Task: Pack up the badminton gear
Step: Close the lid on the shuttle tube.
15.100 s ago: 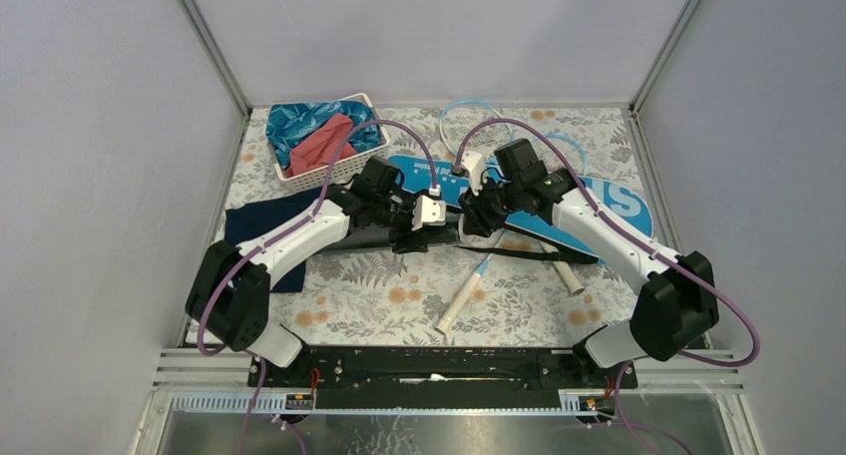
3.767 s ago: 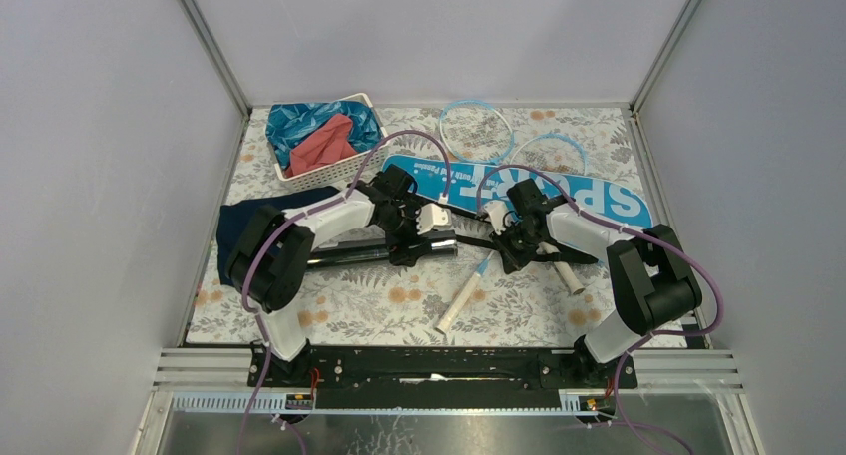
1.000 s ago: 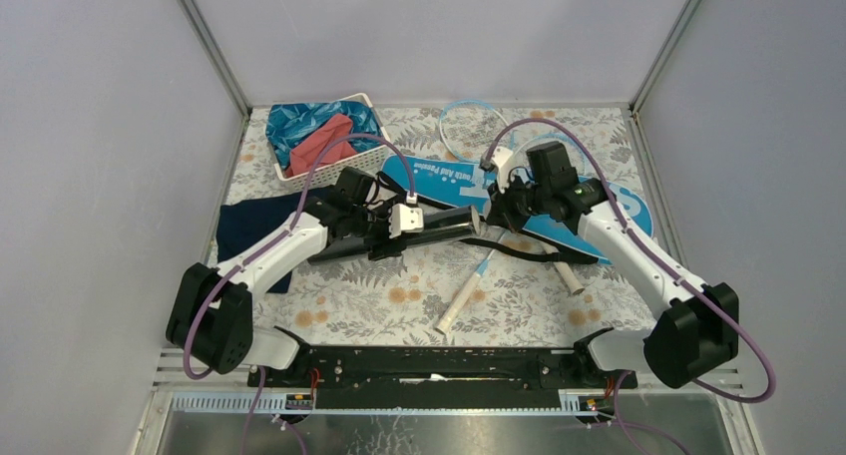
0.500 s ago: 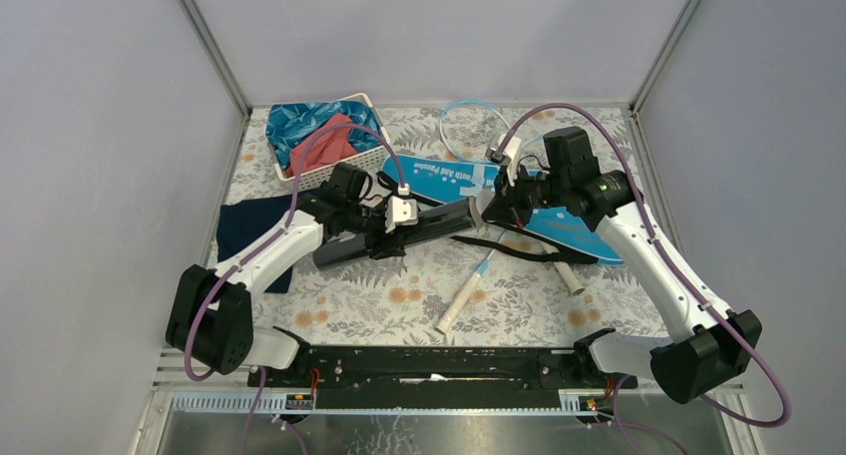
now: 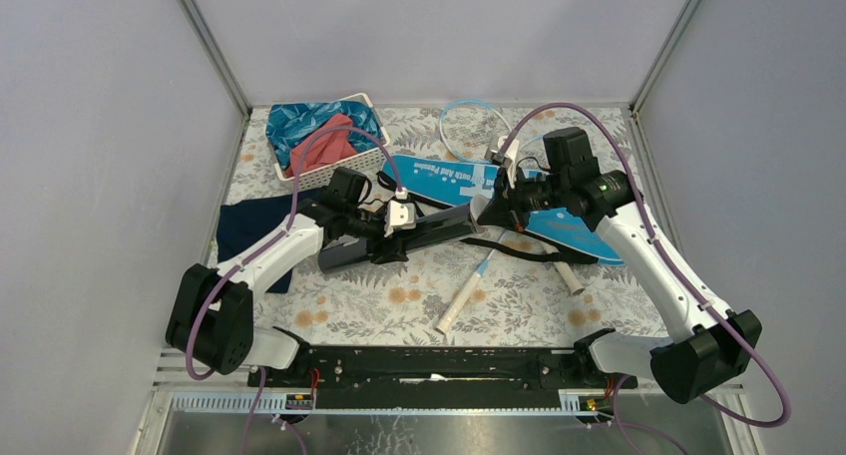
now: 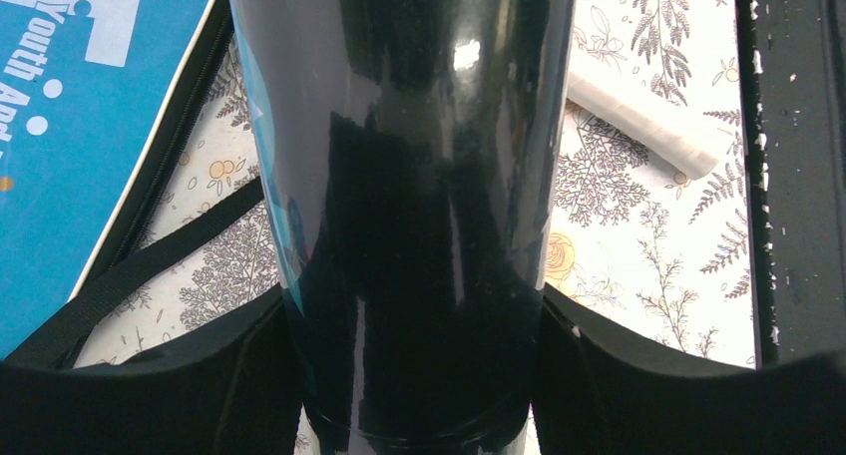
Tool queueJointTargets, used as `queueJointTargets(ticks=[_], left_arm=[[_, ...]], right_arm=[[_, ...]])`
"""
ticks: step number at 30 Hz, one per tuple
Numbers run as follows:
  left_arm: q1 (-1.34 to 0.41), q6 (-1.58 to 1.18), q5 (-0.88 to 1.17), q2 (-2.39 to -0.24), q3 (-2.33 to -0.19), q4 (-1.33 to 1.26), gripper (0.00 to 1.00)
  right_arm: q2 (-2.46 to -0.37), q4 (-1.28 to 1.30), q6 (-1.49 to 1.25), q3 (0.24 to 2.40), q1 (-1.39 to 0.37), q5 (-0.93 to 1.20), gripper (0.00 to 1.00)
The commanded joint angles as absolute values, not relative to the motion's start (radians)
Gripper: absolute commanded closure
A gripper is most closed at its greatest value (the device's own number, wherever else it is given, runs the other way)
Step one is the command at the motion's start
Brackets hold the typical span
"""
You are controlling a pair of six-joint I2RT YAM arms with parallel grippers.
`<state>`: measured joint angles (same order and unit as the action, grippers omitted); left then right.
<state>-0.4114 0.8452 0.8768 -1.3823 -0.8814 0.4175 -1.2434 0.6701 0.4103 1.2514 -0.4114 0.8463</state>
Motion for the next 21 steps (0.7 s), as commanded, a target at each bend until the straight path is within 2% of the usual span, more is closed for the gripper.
queueJointTargets(ticks=[1,21], left_arm=[[-0.395,0.854,0.970,-1.372,-0.874,0.343,1.00],[-0.359,0.832,1.098,-1.391,-0.845,0.304,1.00]], right_arm=[[-1.220,0.628,0.390,1.237,-0.405,0.909,1.00],[-1.225,0.465,0.204,1.207,-0.357,1.034,1.00]])
